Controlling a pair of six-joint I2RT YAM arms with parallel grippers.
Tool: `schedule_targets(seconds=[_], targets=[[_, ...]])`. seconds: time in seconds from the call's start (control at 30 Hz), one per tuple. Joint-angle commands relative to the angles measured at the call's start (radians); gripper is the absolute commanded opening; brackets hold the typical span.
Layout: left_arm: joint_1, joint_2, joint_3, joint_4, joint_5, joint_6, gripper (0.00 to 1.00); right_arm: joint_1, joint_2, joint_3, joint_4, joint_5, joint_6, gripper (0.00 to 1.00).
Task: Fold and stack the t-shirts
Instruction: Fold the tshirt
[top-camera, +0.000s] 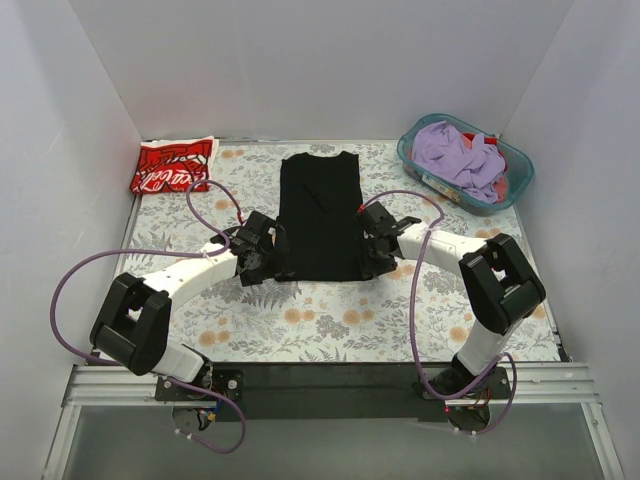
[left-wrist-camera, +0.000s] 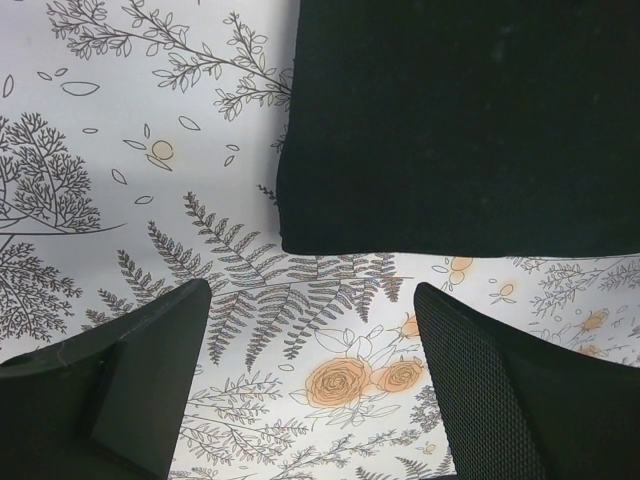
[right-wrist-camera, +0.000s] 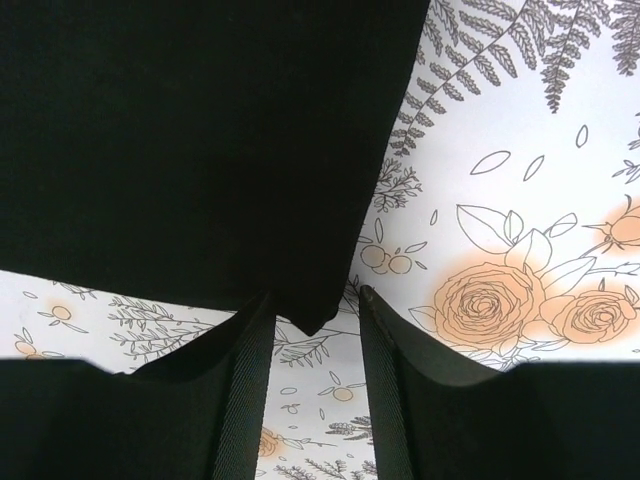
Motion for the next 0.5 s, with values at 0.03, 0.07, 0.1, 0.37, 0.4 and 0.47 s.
schedule_targets(seconds=[0.03,0.07,0.1,0.37,0.4,0.47], targets=[[-0.006,-0.022,0.029,-0.010,-0.037,-0.007,0.82,0.003,0.071,0.008,-0.022,-0.011,0.022,0.43],[-0.006,-0.022,0.029,-0.012,-0.039,-0.007,0.82,0.003,0.074,0.006,-0.026,-0.014,0.023,0.41],[-0.006,-0.022,0.029,-0.015,-0.040,-0.007,0.82,0.003,0.078,0.005,-0.031,-0.015,0.025,0.35],[-0.007,0.022,0.045,-0.030,-0.028,-0.012,0.82,0.001,0.088,-0.002,-0.037,-0.014,0.031,0.01],[-0.007,0.029,0.050,-0.029,-0.027,-0.012,0.82,0.003,0.088,-0.002,-0.037,-0.014,0.031,0.01],[-0.007,0.051,0.067,-0.032,-0.025,-0.013,0.82,0.001,0.088,-0.003,-0.036,-0.012,0.030,0.01]])
